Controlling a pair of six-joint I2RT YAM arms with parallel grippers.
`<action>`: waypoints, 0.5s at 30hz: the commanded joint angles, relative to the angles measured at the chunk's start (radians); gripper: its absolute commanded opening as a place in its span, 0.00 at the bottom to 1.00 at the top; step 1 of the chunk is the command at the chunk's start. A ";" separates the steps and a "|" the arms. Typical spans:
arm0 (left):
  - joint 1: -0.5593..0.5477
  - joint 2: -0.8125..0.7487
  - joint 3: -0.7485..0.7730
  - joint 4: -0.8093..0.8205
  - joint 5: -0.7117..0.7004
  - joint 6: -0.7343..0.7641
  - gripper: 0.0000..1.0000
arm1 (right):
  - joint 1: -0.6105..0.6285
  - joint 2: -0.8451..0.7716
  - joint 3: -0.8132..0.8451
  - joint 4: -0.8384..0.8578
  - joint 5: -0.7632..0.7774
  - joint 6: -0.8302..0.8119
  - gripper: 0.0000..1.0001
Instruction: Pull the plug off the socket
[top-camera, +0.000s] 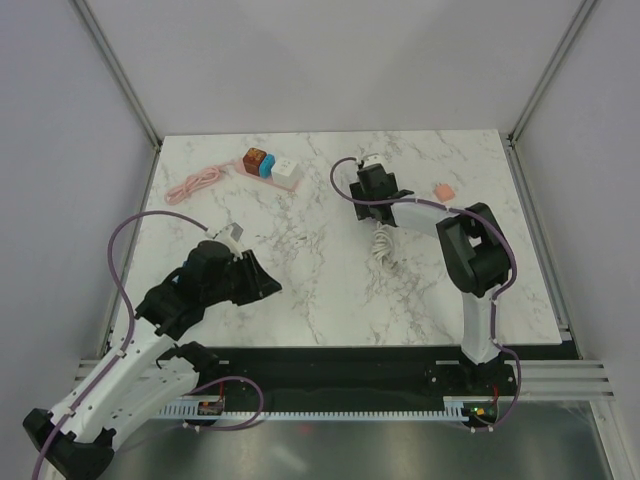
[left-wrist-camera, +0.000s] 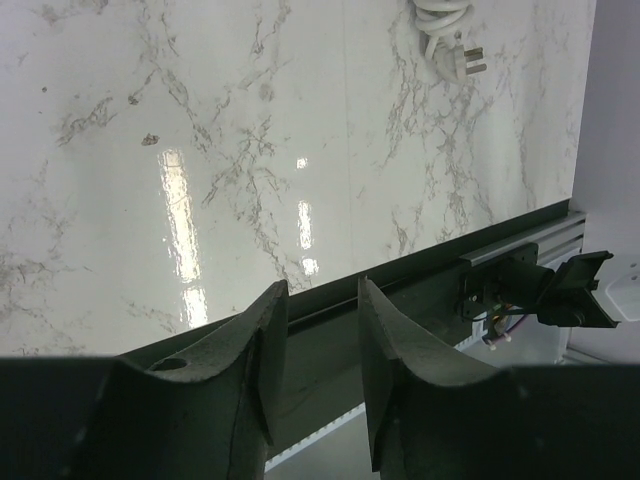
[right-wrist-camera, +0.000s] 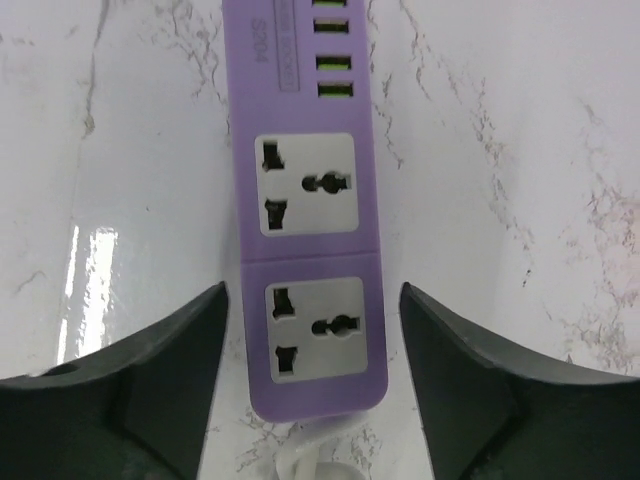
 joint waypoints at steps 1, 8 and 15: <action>0.004 -0.007 0.028 -0.006 -0.021 0.007 0.42 | -0.008 -0.039 0.066 -0.013 0.011 -0.022 0.83; 0.005 -0.091 -0.003 -0.067 -0.079 -0.046 0.50 | -0.003 -0.107 0.114 -0.090 -0.096 -0.010 0.98; 0.005 -0.180 0.020 -0.169 -0.125 -0.069 0.60 | 0.069 -0.193 0.063 -0.085 -0.231 0.032 0.98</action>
